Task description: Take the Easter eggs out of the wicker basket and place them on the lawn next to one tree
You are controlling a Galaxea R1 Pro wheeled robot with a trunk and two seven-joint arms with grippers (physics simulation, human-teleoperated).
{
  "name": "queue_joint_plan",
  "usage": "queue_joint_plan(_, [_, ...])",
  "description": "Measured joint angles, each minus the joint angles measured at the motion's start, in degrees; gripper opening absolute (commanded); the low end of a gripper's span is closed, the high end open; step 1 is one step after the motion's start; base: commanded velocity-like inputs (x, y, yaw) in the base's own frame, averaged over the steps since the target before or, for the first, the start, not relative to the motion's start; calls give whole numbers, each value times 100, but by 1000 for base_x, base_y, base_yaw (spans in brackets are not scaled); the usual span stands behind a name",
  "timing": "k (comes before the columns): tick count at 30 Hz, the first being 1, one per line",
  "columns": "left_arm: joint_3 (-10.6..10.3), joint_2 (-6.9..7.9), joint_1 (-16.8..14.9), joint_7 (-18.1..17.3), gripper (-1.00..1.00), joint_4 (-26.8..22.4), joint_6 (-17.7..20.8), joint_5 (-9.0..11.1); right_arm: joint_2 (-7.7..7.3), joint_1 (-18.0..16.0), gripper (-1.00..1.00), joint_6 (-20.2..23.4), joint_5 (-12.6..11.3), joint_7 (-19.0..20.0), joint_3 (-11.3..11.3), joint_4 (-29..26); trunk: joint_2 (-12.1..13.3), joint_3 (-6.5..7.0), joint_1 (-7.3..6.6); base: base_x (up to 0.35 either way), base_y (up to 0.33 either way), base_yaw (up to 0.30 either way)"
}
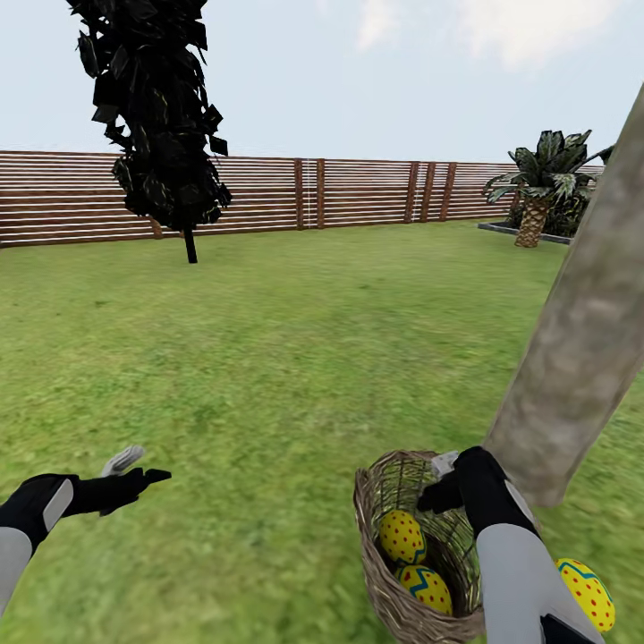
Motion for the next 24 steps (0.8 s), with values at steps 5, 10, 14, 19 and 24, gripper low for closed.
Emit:
queue_joint_plan(5, [0,1,0,0,100,0,-1,0,22,0,100,-44,-16,-241,156,241,0,0,-1,309,6,0])
queue_joint_plan(10, [0,8,0,-2,100,0,-2,0,29,0,100,-241,-46,-257,250,455,0,0,1,120,0,0])
queue_joint_plan(14, [0,8,0,-8,100,0,-2,0,32,0,100,-340,-71,-254,260,771,0,0,2,9,0,0])
queue_joint_plan(19, [-1,9,0,-9,100,-7,-2,-2,36,0,100,-614,-112,-255,261,904,-38,-18,24,1,0,0])
queue_joint_plan(24, [-1,9,1,-9,100,-9,-2,-2,32,0,100,-768,-116,-294,255,964,-237,-108,132,0,0,0])
